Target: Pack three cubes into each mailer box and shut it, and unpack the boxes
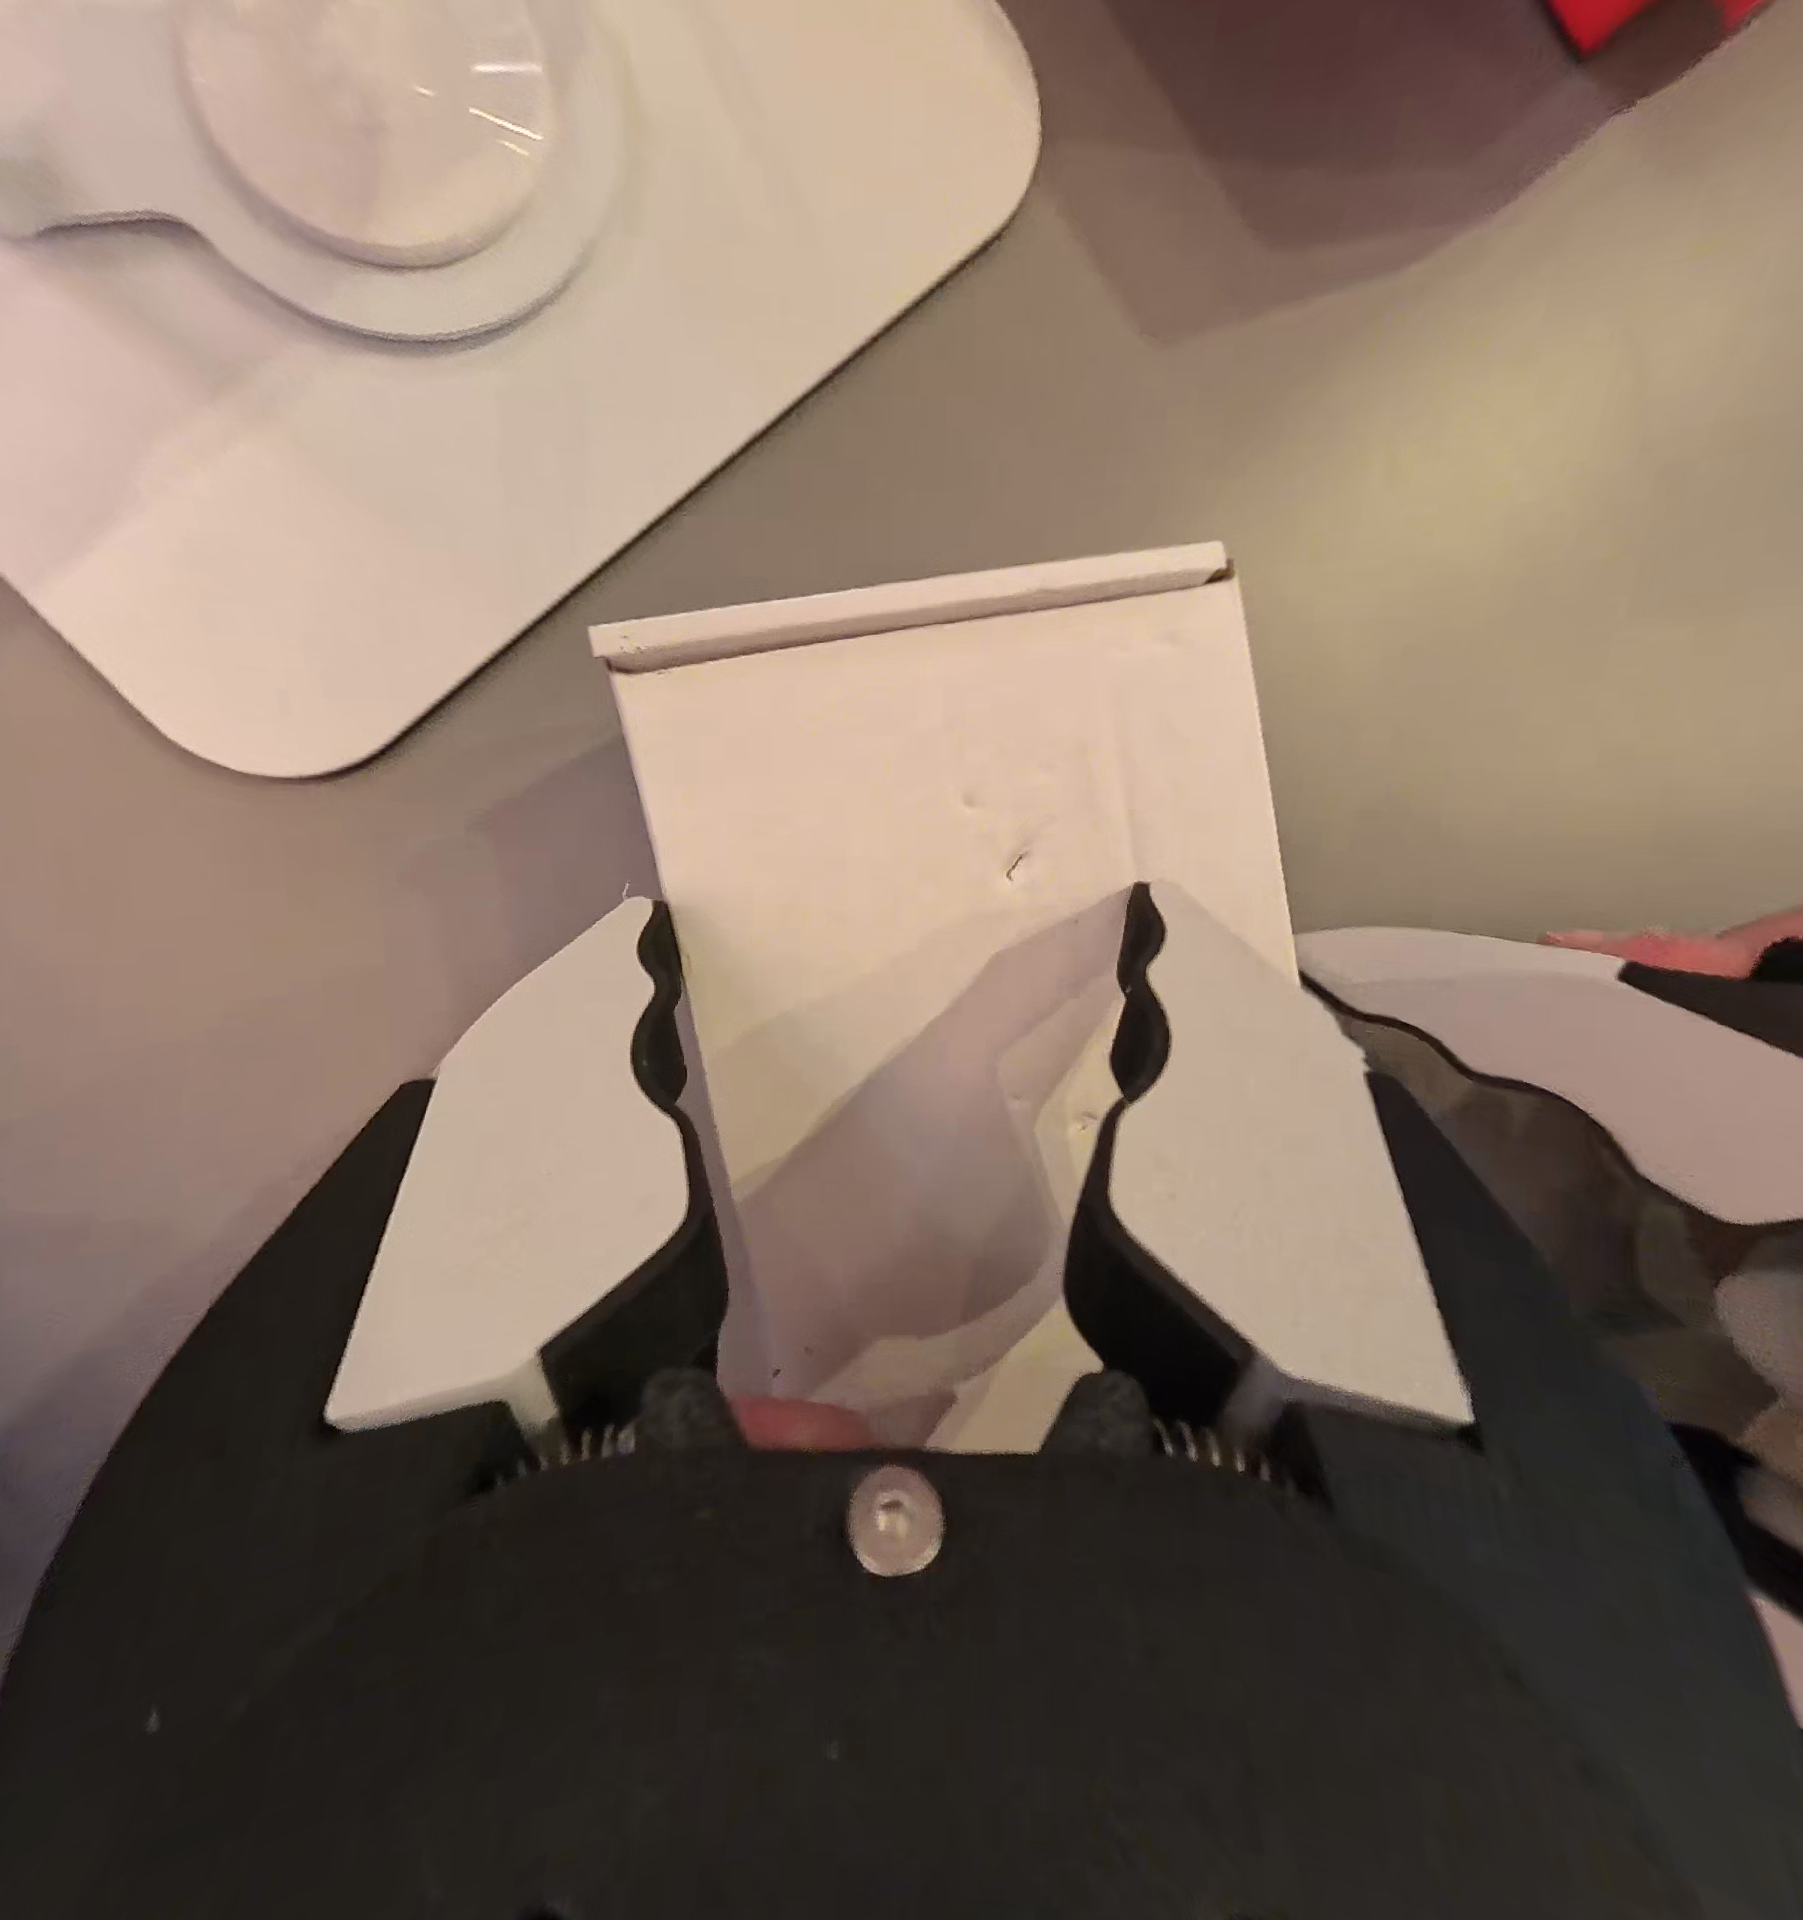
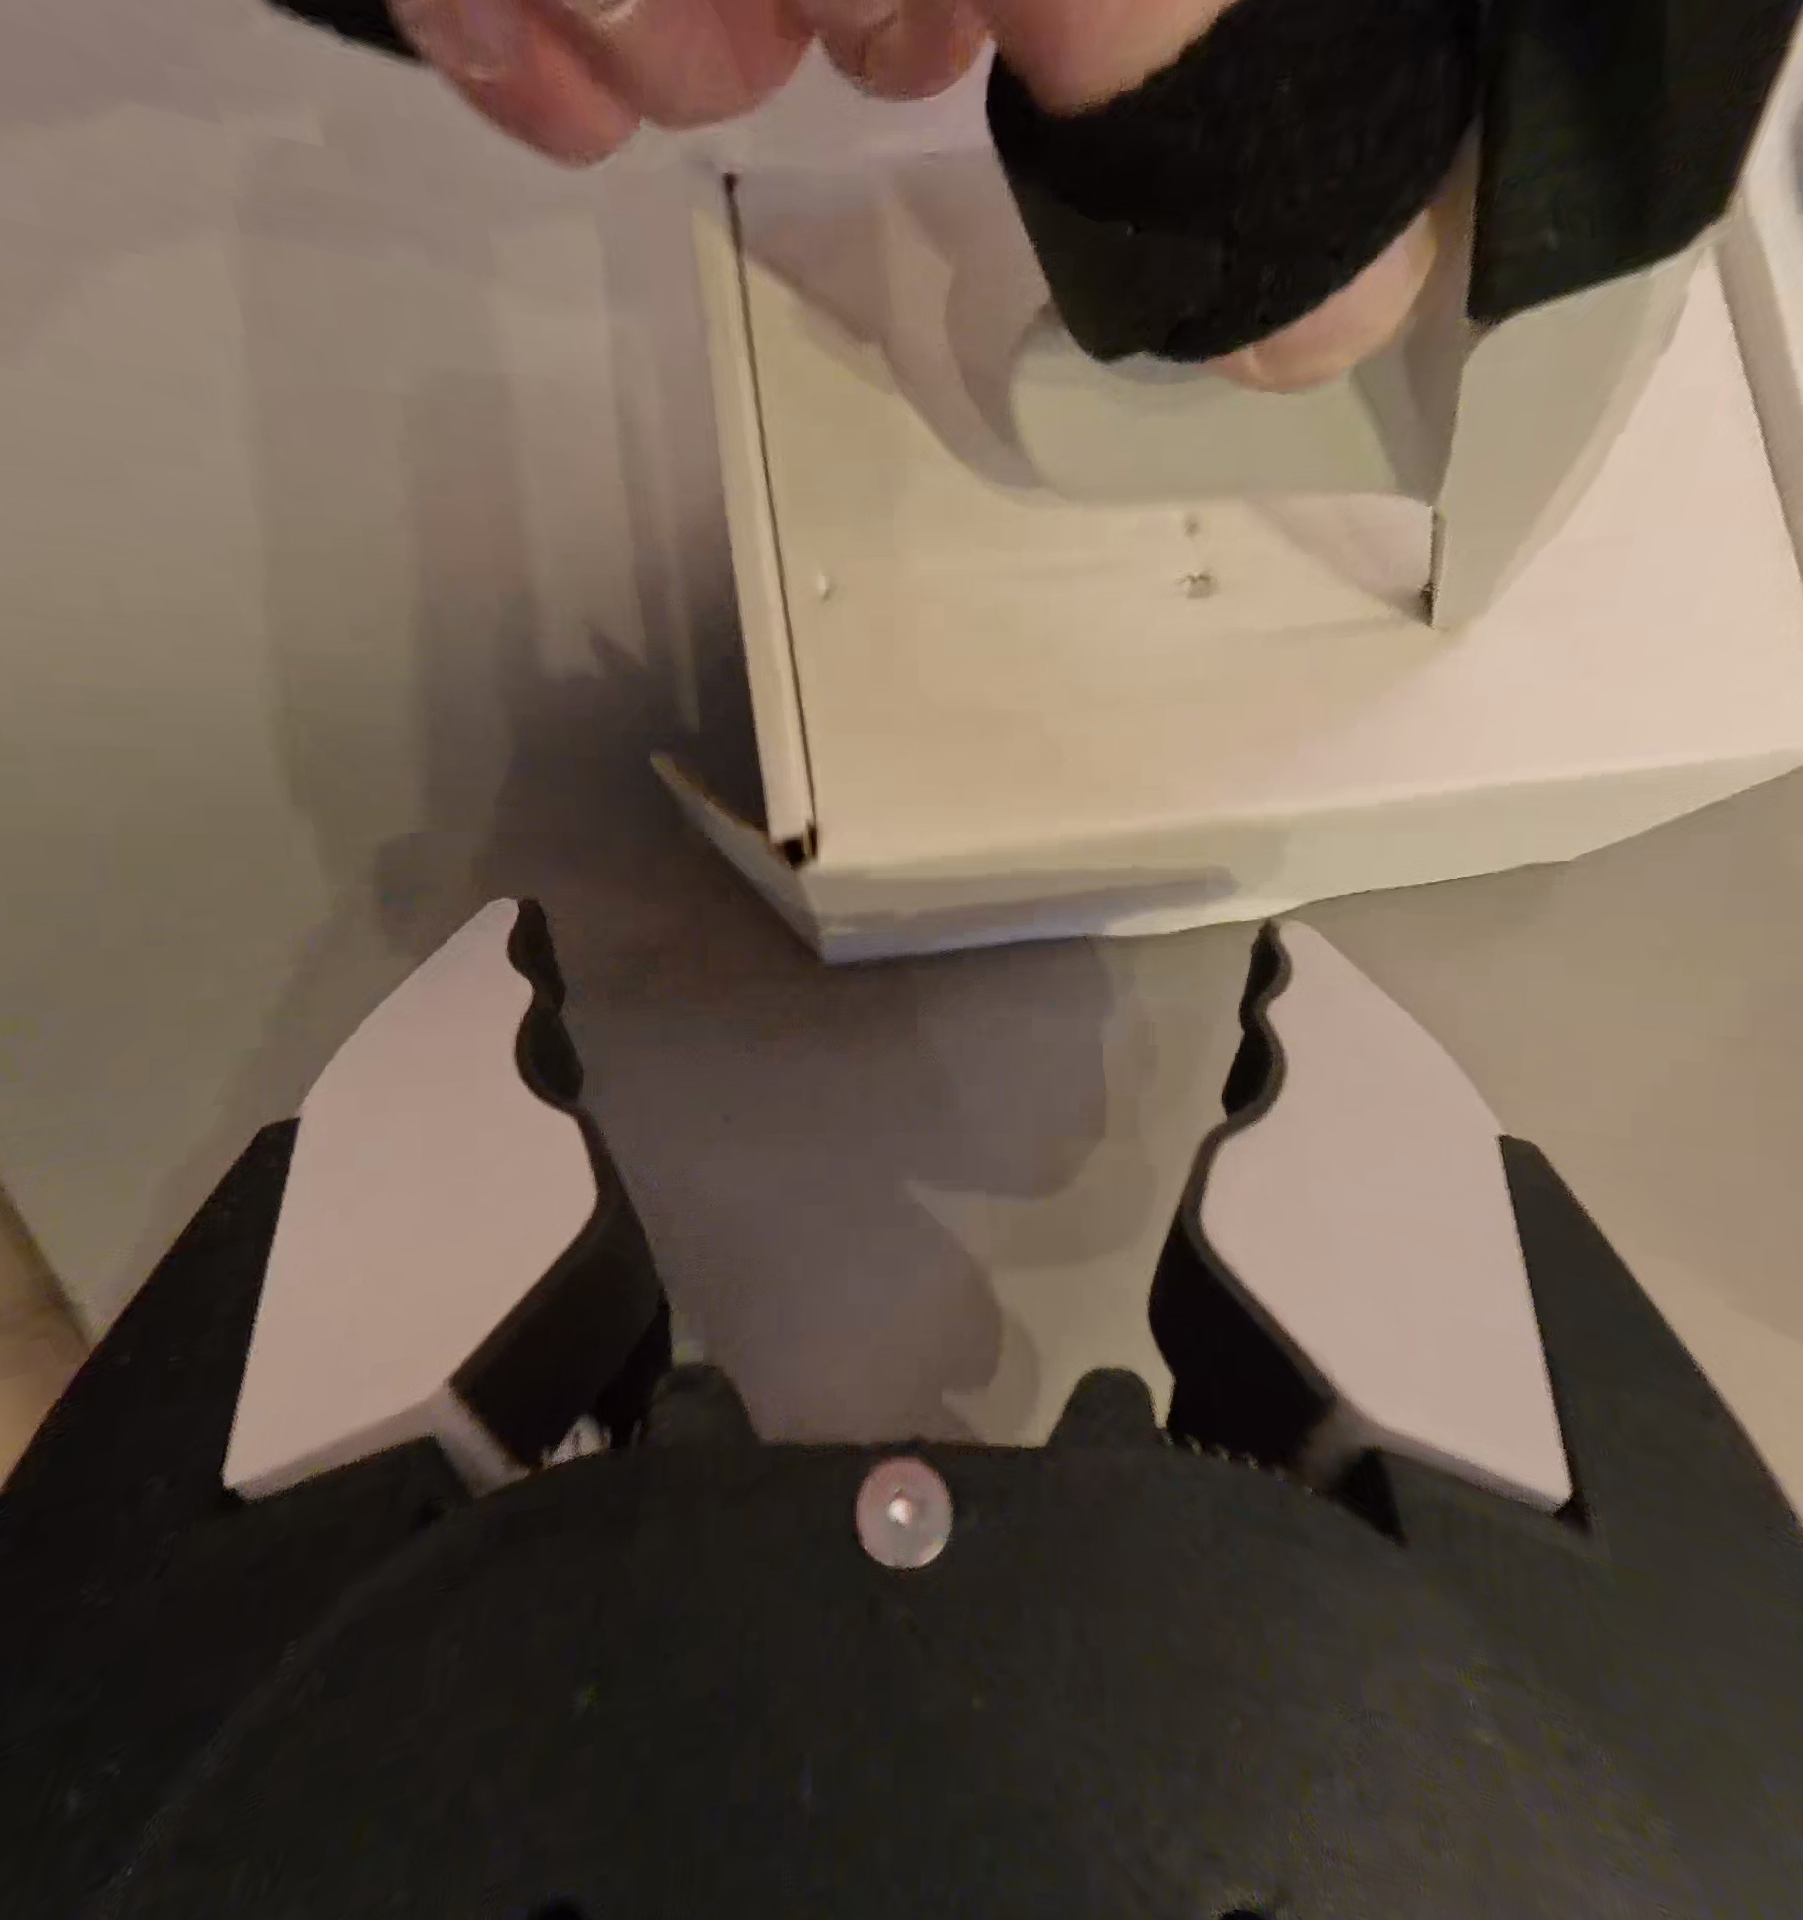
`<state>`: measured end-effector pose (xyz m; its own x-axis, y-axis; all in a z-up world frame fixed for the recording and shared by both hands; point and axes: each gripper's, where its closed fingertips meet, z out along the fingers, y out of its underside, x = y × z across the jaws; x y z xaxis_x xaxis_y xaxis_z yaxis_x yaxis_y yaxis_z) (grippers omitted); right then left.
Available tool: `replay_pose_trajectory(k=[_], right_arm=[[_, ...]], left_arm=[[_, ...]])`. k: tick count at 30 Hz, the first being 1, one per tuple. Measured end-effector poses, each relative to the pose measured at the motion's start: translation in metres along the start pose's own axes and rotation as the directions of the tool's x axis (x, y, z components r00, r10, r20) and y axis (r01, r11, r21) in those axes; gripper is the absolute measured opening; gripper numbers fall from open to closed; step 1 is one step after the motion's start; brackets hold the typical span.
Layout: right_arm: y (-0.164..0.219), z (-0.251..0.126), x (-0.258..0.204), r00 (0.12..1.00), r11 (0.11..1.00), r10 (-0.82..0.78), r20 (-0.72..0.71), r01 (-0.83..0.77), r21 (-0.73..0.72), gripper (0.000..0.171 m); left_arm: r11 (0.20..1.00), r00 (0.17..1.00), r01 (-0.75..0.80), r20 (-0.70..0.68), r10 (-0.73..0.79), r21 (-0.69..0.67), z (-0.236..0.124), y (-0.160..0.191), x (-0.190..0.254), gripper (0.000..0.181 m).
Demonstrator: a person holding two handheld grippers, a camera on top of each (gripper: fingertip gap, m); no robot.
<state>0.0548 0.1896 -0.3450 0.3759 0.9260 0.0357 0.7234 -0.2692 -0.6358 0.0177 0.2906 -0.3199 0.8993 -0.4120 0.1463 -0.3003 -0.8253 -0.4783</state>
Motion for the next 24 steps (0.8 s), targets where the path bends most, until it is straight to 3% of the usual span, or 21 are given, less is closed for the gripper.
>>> replay_pose_trajectory(k=[2,9,24], right_arm=[[-0.006,0.006,0.007,0.997,1.0,-0.028,-0.071,0.029,0.007,0.126],[-0.014,0.007,0.031,0.988,0.999,-0.012,-0.154,0.02,0.051,0.101],[-0.001,-0.002,0.037,0.971,0.983,-0.182,-0.154,0.178,-0.037,0.076]], left_arm=[[1.0,1.0,0.025,0.015,-0.025,0.008,0.001,-0.002,-0.001,0.081],[0.997,0.997,0.068,0.039,-0.068,0.022,0.002,-0.005,-0.005,0.082],[0.998,0.998,0.034,0.055,-0.037,0.055,0.004,-0.006,-0.008,0.086]])
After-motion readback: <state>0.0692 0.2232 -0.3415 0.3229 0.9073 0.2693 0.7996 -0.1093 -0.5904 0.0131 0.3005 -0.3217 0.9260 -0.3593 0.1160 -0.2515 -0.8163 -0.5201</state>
